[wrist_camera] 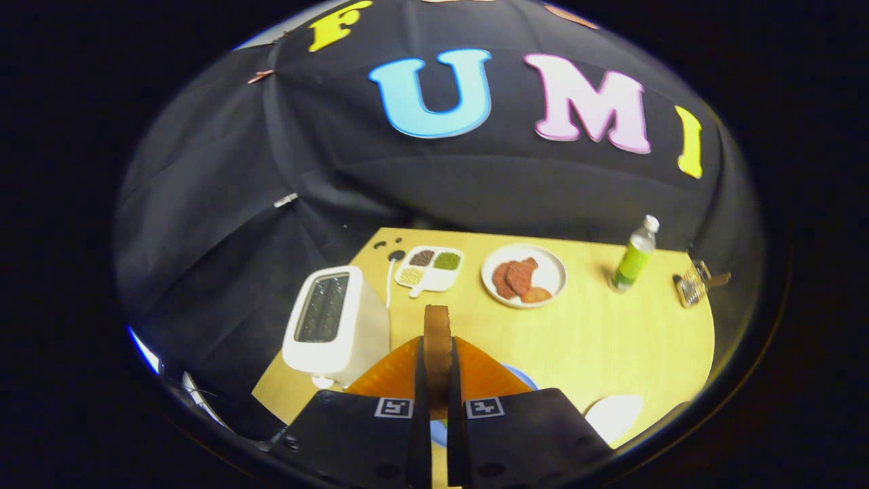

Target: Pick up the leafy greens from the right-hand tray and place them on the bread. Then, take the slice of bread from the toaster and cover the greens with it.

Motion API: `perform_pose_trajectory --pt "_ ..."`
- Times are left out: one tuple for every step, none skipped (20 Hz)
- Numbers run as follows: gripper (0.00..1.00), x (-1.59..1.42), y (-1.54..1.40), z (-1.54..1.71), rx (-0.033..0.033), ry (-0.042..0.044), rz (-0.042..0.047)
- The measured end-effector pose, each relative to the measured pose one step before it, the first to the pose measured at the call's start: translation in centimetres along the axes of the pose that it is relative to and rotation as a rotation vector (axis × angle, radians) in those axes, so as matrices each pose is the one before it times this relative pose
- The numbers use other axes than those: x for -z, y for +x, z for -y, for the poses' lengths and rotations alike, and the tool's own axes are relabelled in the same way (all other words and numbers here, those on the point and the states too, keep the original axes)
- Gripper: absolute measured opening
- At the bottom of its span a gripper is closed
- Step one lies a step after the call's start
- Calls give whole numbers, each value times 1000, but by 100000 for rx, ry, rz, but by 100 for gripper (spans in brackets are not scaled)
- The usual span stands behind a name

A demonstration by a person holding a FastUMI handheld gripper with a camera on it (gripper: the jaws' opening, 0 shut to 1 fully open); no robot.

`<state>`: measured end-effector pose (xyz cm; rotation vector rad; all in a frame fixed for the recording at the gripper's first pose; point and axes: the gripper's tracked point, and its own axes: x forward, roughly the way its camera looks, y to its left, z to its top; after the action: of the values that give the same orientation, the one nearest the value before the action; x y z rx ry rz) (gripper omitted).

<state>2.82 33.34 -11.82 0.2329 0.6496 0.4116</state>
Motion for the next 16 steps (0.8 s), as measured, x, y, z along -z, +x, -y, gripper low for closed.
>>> perform_pose_trajectory --pt "13 1632 273 1206 2658 3598 -1655" --pt "14 956 241 603 1224 3001 -755" --pt "14 901 371 501 629 4519 -633" --pt "14 780 329 314 161 5113 -374" --pt "14 536 473 138 -594 4918 10" --pt "14 535 527 280 -156 3929 164" --pt "14 496 448 268 169 2444 -145" --pt "13 478 517 274 269 1306 144" --pt "13 343 624 145 411 1253 300" --pt "14 367 510 -11 -537 1569 376" --pt "13 395 700 75 -230 1750 -370" --pt "14 517 662 447 584 950 -827" --pt "13 516 489 940 2298 -191 -914" --pt "14 615 390 1043 2374 -702 -1429" --pt "13 258 516 739 1976 -132 124" --pt "17 77 233 957 2016 -89 169"
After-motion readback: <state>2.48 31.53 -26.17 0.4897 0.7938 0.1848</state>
